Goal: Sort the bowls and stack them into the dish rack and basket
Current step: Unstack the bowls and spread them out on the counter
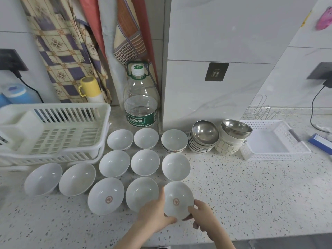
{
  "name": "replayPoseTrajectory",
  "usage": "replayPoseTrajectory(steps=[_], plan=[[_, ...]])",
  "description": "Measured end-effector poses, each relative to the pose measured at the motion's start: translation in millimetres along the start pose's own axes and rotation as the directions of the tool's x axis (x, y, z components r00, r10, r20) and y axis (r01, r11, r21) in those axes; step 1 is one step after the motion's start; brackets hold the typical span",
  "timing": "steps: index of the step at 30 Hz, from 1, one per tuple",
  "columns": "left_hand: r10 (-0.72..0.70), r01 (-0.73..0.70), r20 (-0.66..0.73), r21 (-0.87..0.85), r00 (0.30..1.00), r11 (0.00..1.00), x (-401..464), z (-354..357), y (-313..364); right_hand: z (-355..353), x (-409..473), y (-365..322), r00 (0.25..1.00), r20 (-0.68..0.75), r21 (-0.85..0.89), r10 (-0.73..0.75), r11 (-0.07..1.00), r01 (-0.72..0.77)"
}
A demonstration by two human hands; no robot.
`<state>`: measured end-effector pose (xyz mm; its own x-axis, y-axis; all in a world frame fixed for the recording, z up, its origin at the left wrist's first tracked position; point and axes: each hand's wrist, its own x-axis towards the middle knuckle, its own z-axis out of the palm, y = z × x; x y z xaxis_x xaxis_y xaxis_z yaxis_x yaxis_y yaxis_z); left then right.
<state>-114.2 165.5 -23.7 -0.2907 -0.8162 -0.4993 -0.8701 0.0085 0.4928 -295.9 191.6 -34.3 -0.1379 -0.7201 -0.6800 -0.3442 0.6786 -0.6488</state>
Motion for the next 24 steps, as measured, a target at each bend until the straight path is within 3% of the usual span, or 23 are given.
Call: replayPoseTrajectory(steps=[5, 12, 17, 24], plan=[[-0.079, 0.082, 0.067, -0.039, 0.995, 0.996, 13.0, -18.1, -6.5, -21.0, 1.8, -3.9, 0.986, -0.142, 0.045, 0.082, 0.996, -0.077], [-0.121, 0.047, -0.178, -0.370, 0.977, 0.928, 77.1, -67.2, 8.3, -59.4, 25.5, -35.0, 0.952, -0.306, 0.177, -0.016, 0.981, 0.074], [-0.228, 0.086, -0.203, -0.538, 0.952, 0.839, 133.5, -88.5, 24.2, -64.9, 43.5, -67.6, 0.960, -0.276, 0.239, -0.047, 0.964, 0.116], [-0.284, 0.136, -0.198, -0.545, 0.938, 0.827, 176.1, -94.0, 32.0, -77.6, 66.6, -92.1, 0.918, -0.396, 0.397, -0.019, 0.898, 0.190]])
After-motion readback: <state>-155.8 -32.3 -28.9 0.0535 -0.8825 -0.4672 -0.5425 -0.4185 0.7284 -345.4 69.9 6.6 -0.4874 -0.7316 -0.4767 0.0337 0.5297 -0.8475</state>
